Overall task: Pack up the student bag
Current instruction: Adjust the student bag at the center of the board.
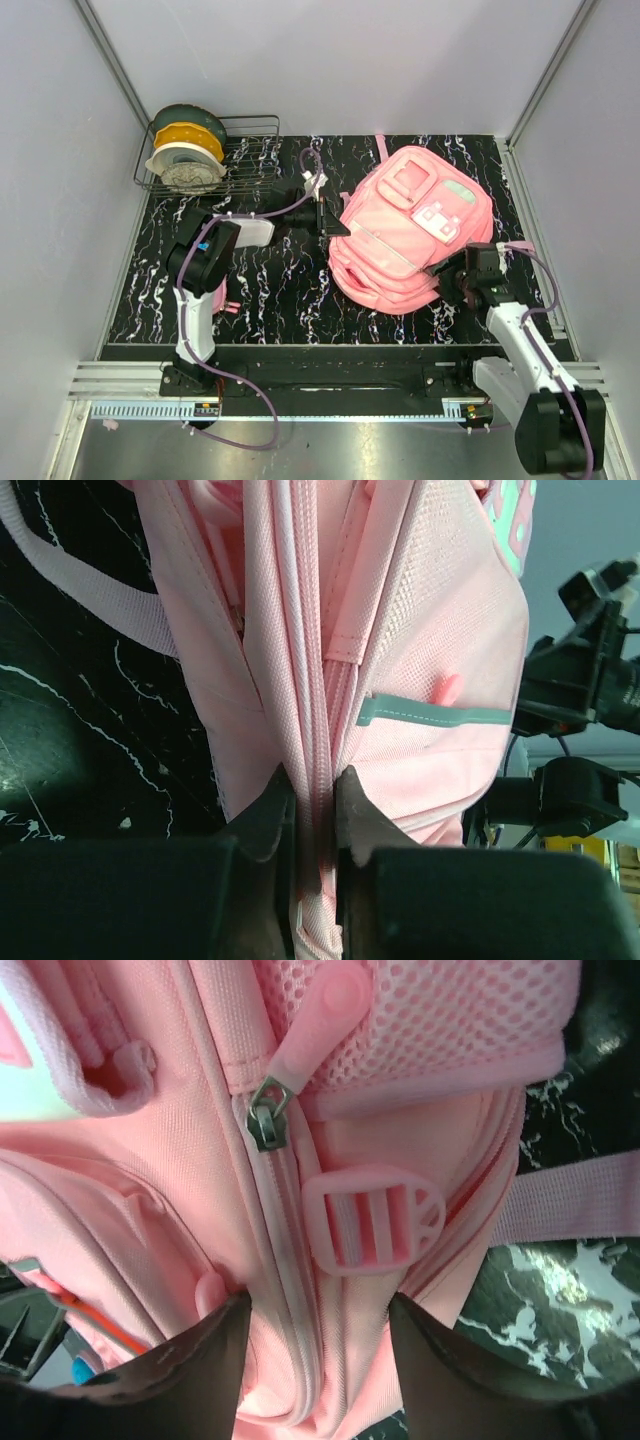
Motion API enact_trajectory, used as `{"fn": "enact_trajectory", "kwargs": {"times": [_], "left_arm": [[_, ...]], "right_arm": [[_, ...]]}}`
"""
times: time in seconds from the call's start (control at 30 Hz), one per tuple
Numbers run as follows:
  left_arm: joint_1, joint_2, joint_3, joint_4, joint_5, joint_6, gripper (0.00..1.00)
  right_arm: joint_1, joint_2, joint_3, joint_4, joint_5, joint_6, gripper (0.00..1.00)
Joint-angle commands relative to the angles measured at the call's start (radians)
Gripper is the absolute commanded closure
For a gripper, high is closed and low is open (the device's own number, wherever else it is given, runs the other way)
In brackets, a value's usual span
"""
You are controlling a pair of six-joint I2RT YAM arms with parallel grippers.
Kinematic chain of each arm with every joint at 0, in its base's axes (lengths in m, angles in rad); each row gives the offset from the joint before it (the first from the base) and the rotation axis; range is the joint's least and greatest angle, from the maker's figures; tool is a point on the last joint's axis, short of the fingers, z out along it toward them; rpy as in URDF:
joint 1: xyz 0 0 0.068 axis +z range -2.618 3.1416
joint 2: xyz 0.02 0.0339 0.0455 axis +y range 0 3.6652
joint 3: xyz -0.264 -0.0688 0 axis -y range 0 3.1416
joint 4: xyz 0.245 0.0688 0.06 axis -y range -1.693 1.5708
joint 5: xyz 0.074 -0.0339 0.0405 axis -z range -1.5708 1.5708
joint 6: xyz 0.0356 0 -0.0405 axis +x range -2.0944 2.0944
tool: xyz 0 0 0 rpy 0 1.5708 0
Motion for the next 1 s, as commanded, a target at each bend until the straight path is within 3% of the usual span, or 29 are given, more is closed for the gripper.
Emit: {"fn": "enact_trajectory", "kwargs": {"times": [0.0,0.1,0.17,0.23,0.33,0.47,0.6,0.7,0.77,0.8,0.93,0.97], "left_arm": [[-0.023,0.001,-0.083,0.226,0.089,-0.106,1.0],[-0.036,-0.035,-0.164,0.309,0.068,-0.151,1.0],[-0.048,-0.086,-0.246,0.343,0.014,-0.168,1.0],[-0.054,-0.129,-0.315,0.374,-0.026,-0.197,1.0],[-0.082,-0.224,-0.48,0.487,-0.132,-0.284,1.0],[-0.198,-0.368,-0.658,0.57,-0.337,-0.39,1.0],[-0.357,-0.46,-0.619,0.442,-0.5,-0.367,1.0],[-0.45,-0.462,-0.509,0.296,-0.578,-0.332,0.92],[-0.477,-0.436,-0.452,0.268,-0.571,-0.318,0.74],[-0.479,-0.428,-0.435,0.25,-0.557,-0.313,0.6],[-0.482,-0.485,-0.449,0.175,-0.558,-0.29,0.32],[-0.484,-0.505,-0.455,0.144,-0.574,-0.254,0.01]], "right_arm": [[-0.039,0.116,0.047,0.168,-0.143,-0.118,0.44],[-0.039,0.17,0.092,0.181,-0.181,-0.163,0.62],[-0.037,0.198,0.113,0.217,-0.236,-0.204,0.81],[-0.039,0.224,0.165,0.226,-0.29,-0.258,0.91],[-0.037,0.322,0.262,0.222,-0.374,-0.332,0.92],[-0.028,0.57,0.437,0.168,-0.491,-0.442,0.91],[-0.014,0.724,0.675,0.11,-0.543,-0.5,0.88],[-0.012,0.822,0.843,0.03,-0.505,-0.542,0.8],[-0.012,0.877,0.9,-0.021,-0.474,-0.559,0.58],[-0.014,0.888,0.929,-0.033,-0.451,-0.562,0.54],[-0.032,0.871,0.914,-0.045,-0.323,-0.58,0.33],[-0.037,0.833,0.902,-0.047,-0.29,-0.58,0.3]]}}
